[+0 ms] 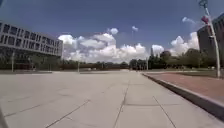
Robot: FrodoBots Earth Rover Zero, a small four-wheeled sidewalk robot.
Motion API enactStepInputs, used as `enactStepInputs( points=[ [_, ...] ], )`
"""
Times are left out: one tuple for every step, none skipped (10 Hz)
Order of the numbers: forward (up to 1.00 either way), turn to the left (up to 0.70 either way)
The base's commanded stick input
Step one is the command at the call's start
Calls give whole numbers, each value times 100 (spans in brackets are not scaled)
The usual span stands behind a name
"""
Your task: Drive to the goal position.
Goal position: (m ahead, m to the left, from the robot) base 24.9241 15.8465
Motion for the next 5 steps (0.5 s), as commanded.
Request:
enactStepInputs(
  points=[
    [100,27],
    [100,27],
    [100,27],
    [100,27],
    [100,9]
  ],
)
